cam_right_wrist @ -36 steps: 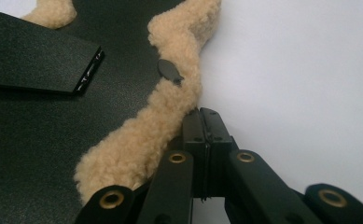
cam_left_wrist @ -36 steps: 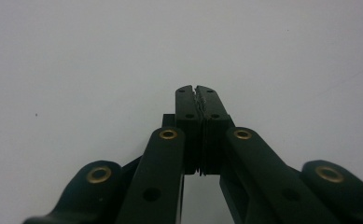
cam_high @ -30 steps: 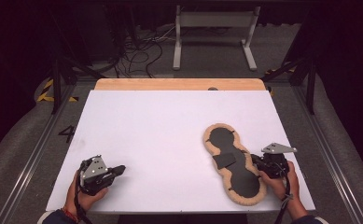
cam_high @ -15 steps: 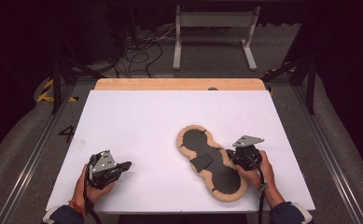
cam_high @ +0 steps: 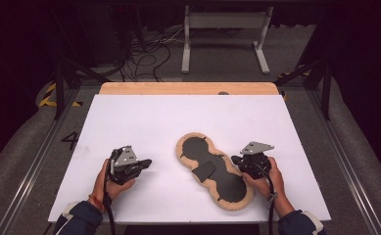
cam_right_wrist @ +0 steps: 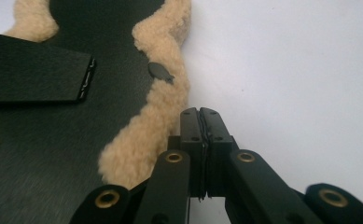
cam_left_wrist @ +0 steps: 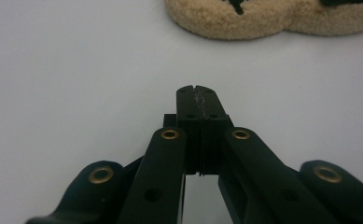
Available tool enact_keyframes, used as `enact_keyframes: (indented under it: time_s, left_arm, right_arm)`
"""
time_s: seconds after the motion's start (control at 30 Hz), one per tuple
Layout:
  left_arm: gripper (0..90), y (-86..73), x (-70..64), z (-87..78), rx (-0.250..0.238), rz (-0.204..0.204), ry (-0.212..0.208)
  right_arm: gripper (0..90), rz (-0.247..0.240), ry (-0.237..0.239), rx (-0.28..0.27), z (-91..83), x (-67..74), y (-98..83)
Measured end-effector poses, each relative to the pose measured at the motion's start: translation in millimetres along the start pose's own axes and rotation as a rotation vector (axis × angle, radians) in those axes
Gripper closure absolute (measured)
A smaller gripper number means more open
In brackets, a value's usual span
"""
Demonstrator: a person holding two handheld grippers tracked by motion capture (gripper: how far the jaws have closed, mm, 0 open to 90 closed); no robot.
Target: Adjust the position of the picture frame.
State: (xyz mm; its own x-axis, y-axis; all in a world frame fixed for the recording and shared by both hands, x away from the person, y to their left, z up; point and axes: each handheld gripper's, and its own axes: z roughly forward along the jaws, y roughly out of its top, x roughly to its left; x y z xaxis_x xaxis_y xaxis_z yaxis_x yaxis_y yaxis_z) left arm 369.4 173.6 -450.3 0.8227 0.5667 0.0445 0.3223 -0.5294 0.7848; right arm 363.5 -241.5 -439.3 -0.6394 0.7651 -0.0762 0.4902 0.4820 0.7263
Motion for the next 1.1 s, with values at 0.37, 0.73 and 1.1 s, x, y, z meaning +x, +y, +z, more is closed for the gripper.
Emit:
enact_keyframes:
  time_s: [0.37, 0.73, 1.1]
  left_arm:
    - [89.3, 34.0, 16.4, 32.1, -0.031, -0.032, -0.013]
    - [89.4, 52.6, 29.9, 57.0, -0.021, -0.067, -0.040]
    - [88.7, 75.8, 46.3, 95.0, 0.027, -0.104, -0.022]
  right_arm:
    - [89.4, 0.090, -0.010, -0.038, -60.7, 0.7, -48.7]
    - [90.0, 0.114, 0.049, 0.002, -76.3, 15.3, -76.3]
    - [90.0, 0.135, 0.109, 0.083, -81.1, 20.5, -83.2]
